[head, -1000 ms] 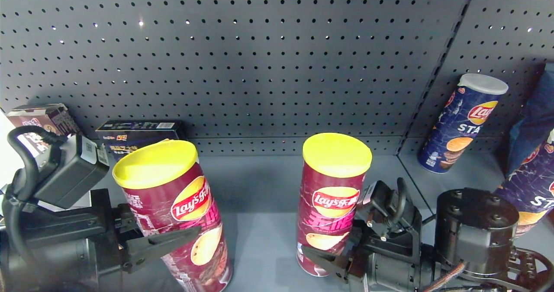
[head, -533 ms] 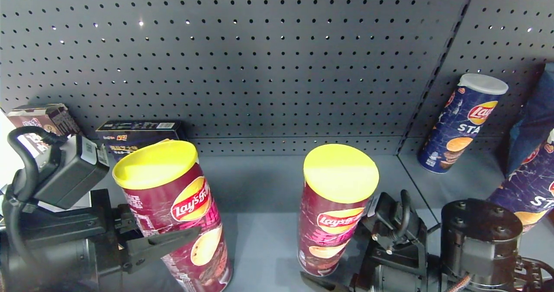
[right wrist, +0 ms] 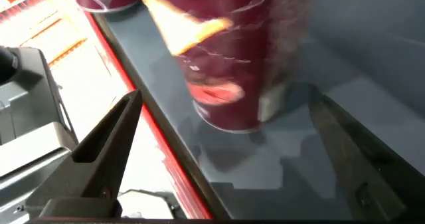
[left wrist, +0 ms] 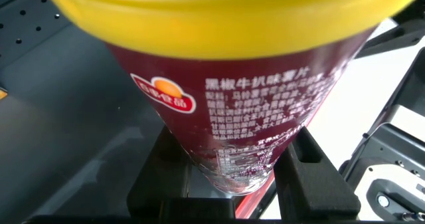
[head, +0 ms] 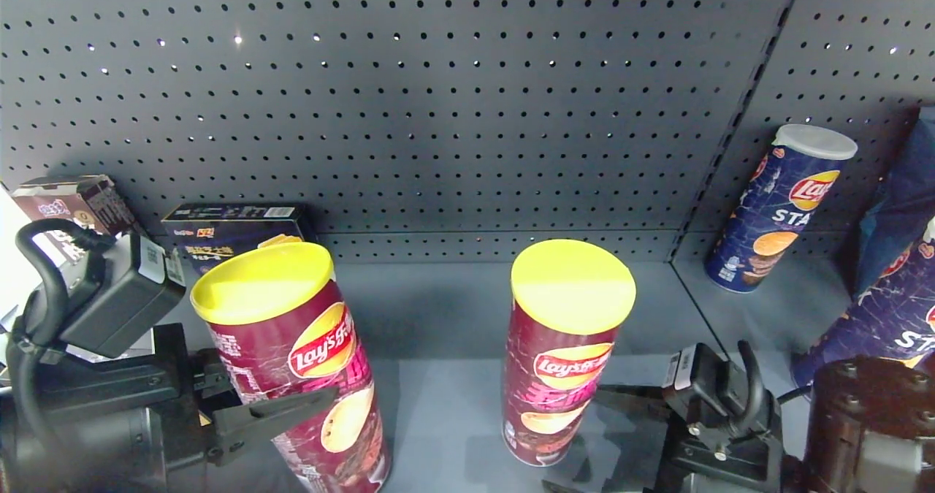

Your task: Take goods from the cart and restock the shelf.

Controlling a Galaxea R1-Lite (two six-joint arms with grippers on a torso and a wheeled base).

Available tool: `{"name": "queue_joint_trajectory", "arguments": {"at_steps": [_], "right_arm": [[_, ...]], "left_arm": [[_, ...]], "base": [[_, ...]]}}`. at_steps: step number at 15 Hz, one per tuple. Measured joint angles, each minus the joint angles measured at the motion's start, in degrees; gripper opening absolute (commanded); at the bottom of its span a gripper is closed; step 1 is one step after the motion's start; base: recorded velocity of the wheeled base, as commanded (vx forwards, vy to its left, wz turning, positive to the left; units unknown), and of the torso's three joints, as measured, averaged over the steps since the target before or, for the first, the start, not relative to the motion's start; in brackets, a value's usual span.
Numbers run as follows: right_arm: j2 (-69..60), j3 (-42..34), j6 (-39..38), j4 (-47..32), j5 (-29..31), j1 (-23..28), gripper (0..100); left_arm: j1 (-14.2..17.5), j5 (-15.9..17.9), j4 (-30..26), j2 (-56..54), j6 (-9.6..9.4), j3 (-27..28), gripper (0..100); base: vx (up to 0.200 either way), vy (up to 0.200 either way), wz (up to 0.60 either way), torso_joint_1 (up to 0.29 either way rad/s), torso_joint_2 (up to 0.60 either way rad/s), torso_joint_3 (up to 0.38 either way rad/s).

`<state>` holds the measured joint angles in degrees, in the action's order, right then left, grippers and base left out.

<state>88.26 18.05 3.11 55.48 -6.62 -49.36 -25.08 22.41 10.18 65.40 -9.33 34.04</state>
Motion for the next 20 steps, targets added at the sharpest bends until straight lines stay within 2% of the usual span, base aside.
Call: {"name": "queue_joint_trajectory", "arguments": {"at_steps": [5,10,14,20], "right_arm": [[-7.39,-2.27,0.17,-0.09,2.85,2.12,100],[-15.82,-7.19,0.3,-0.11,3.04,4.66,100],[-22.75,-13.48,0.52,-0.22,2.82,9.37,100],[-32.7,-17.73,1.01,-3.39,2.88,15.24,100]], "left_arm": [[0.05,0.01,0.0,-0.09,0.0,-0.13,0],[-0.04,0.0,0.0,-0.11,0.0,-0.13,0],[-0.04,0.0,0.0,-0.11,0.0,-0.13,0],[-0.04,0.01,0.0,-0.2,0.0,-0.13,0]], "base": [[0.0,0.0,0.0,0.0,0.0,0.0],[0.0,0.0,0.0,0.0,0.0,0.0],[0.0,0.0,0.0,0.0,0.0,0.0],[0.0,0.0,0.0,0.0,0.0,0.0]]}}
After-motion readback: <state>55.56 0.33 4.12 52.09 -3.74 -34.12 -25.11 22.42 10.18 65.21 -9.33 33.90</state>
